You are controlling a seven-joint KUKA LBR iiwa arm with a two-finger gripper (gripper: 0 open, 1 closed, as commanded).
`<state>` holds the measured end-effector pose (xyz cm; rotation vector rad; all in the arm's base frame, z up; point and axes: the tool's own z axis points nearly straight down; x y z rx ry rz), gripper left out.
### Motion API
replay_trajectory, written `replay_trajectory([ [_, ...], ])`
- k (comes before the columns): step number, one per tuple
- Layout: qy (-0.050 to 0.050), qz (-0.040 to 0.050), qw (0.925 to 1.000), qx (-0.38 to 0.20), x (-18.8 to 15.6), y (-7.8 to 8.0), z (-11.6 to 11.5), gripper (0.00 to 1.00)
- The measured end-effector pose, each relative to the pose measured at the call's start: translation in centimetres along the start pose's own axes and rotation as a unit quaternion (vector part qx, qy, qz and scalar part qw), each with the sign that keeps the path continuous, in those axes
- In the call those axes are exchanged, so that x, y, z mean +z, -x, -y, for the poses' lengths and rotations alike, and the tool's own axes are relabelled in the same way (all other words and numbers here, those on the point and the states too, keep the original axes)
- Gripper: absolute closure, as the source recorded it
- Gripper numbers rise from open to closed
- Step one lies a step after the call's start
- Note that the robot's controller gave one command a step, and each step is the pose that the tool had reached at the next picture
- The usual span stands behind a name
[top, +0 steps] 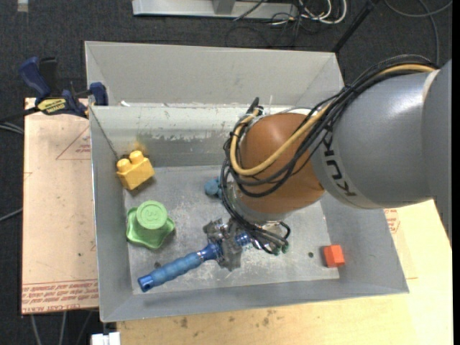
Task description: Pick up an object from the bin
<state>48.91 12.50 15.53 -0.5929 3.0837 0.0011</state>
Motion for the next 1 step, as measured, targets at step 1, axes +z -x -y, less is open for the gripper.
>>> replay_trajectory([
  [1, 0.000, -0.0006, 1.0000, 0.001, -0.04, 0.01, -0.02, 1.00],
])
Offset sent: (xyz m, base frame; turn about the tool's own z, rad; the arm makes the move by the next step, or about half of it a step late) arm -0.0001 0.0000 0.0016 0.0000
